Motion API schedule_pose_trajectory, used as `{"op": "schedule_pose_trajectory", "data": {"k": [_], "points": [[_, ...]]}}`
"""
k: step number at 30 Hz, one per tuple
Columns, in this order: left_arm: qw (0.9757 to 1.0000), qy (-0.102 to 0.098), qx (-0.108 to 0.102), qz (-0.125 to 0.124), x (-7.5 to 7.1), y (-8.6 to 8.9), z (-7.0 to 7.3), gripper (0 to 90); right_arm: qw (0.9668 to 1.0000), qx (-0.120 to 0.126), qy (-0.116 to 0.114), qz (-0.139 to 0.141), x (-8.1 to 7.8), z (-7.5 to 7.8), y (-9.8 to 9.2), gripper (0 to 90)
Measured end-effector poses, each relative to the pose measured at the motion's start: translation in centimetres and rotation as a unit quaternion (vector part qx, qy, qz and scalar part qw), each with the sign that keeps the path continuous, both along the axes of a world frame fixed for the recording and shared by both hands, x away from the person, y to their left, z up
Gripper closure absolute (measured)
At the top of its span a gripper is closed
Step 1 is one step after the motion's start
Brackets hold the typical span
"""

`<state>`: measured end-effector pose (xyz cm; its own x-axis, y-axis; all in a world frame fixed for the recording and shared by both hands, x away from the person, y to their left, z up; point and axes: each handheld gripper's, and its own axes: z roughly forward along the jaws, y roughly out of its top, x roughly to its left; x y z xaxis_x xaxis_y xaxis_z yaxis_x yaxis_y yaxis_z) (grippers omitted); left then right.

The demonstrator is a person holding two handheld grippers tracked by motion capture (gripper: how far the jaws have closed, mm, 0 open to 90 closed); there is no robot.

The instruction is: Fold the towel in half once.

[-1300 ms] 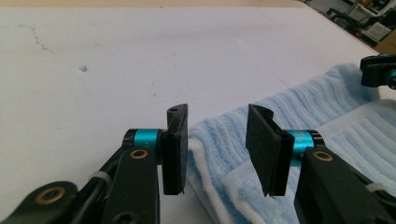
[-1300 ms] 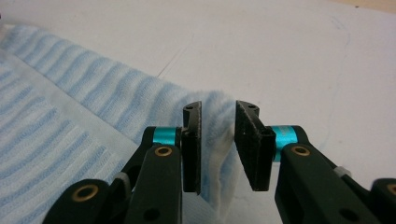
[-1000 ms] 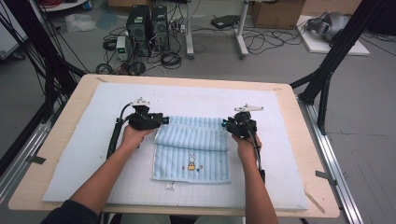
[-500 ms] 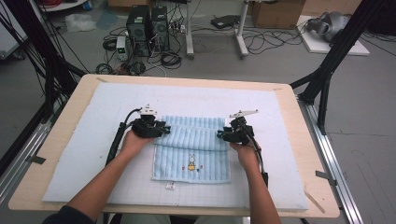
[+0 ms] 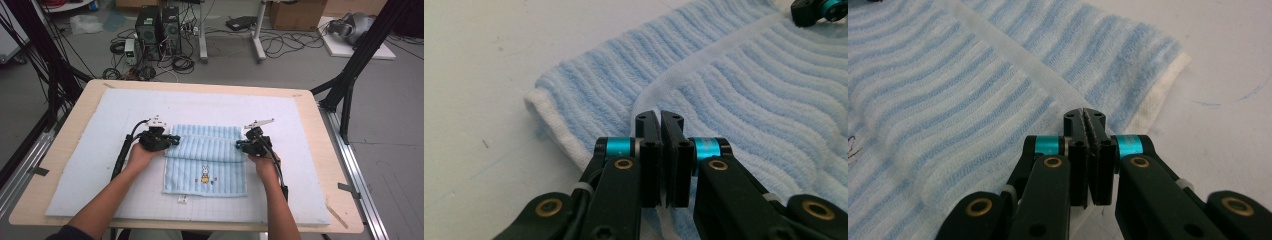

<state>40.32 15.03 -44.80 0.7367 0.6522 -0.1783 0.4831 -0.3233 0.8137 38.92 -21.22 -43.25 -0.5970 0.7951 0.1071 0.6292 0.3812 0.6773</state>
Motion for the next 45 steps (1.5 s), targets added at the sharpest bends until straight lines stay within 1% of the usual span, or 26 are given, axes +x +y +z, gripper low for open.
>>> {"op": "schedule_pose_trajectory", "data": {"k": [3,6,7,8,9,10,11,12,13,14,16,17,18,20,22,25,28,29,31,32,35,36,39,41,43,45], "points": [[0.9999,-0.005,-0.009,-0.001,-0.3,0.2,0.3,86.5,0.9998,0.016,-0.004,-0.007,-0.1,0.0,-0.4,88.6],[0.9997,-0.004,-0.023,0.002,-0.5,0.3,0.4,86.5,0.9991,0.034,-0.010,-0.022,-0.2,0.3,-1.0,83.3],[0.9998,-0.003,-0.021,0.000,-0.5,0.4,0.5,86.5,0.9989,0.038,-0.012,-0.025,-0.3,0.4,-1.2,80.3],[0.9997,-0.003,-0.026,0.000,-0.5,0.5,0.5,86.4,0.9987,0.043,-0.011,-0.026,-0.3,0.4,-1.3,74.0],[0.9996,-0.003,-0.028,0.001,-0.5,0.5,0.5,86.4,0.9982,0.052,-0.004,-0.029,-0.2,0.3,-1.5,66.7],[0.9995,-0.004,-0.031,0.001,-0.6,0.5,0.5,86.4,0.9979,0.056,0.003,-0.032,-0.2,0.3,-1.5,60.1],[0.9993,-0.004,-0.037,0.002,-0.6,0.5,0.6,86.4,0.9980,0.052,0.004,-0.035,-0.2,0.2,-1.4,56.7],[0.9993,-0.006,-0.037,0.001,-0.7,0.6,0.6,86.4,0.9985,0.040,0.005,-0.038,-0.2,0.1,-1.3,54.0],[0.9992,-0.006,-0.040,0.001,-0.8,0.6,0.6,86.4,0.9985,0.034,0.008,-0.042,-0.1,-0.1,-1.2,53.6],[0.9992,-0.006,-0.041,0.000,-0.8,0.7,0.6,86.4,0.9985,0.030,0.015,-0.042,0.0,-0.2,-1.0,57.5],[0.9990,-0.008,-0.045,-0.002,-0.9,0.8,0.8,86.4,0.9991,0.018,0.018,-0.035,0.1,-0.4,-0.8,67.8],[0.9988,-0.008,-0.049,-0.002,-1.0,0.9,0.9,86.4,0.9993,0.011,0.010,-0.034,0.0,-0.3,-0.7,73.4],[0.9985,-0.009,-0.054,-0.003,-1.1,1.0,1.0,86.4,0.9994,0.010,0.003,-0.032,-0.1,-0.2,-0.6,76.7],[0.9981,-0.013,-0.060,-0.005,-1.2,1.1,1.3,86.4,0.9995,-0.005,-0.013,-0.028,-0.2,0.1,-0.5,78.5],[0.9978,-0.015,-0.065,-0.007,-1.2,1.1,1.4,86.3,0.9992,-0.018,-0.020,-0.030,-0.3,0.2,-0.4,78.6],[0.9971,-0.018,-0.072,-0.012,-1.4,1.1,1.6,86.2,0.9983,-0.026,-0.033,-0.040,-0.5,0.5,-0.4,78.7],[0.9961,-0.023,-0.083,-0.017,-1.8,1.1,2.0,86.2,0.9973,-0.033,-0.050,-0.042,-0.9,0.9,-0.4,79.0],[0.9958,-0.025,-0.086,-0.019,-1.9,1.2,2.2,86.1,0.9972,-0.031,-0.054,-0.041,-1.1,1.1,-0.4,79.1],[0.9942,-0.030,-0.102,-0.017,-2.4,1.4,2.2,86.1,0.9968,-0.021,-0.067,-0.039,-1.6,1.4,-0.5,79.3],[0.9940,-0.031,-0.104,-0.017,-2.5,1.5,2.2,86.1,0.9969,-0.012,-0.070,-0.035,-2.0,1.6,-0.7,79.3],[0.9936,-0.028,-0.107,-0.020,-3.2,1.9,1.9,86.0,0.9964,0.005,-0.080,-0.028,-3.0,1.7,-1.1,79.3],[0.9932,-0.028,-0.111,-0.020,-3.6,1.9,1.8,86.0,0.9961,0.007,-0.083,-0.026,-3.3,1.7,-1.2,79.3],[0.9929,-0.034,-0.110,-0.028,-4.6,2.0,1.8,85.9,0.9949,0.019,-0.097,-0.019,-4.7,2.0,-1.4,79.2],[0.9931,-0.039,-0.105,-0.032,-5.1,2.1,1.8,85.6,0.9939,0.025,-0.107,-0.015,-5.5,2.1,-1.6,79.2],[0.9934,-0.044,-0.101,-0.032,-5.7,2.3,1.9,85.0,0.9933,0.035,-0.109,-0.014,-6.5,2.2,-1.7,79.2],[0.9927,-0.048,-0.106,-0.032,-6.3,2.4,1.9,84.9,0.9925,0.038,-0.116,-0.009,-7.1,2.2,-1.7,79.2]]}}
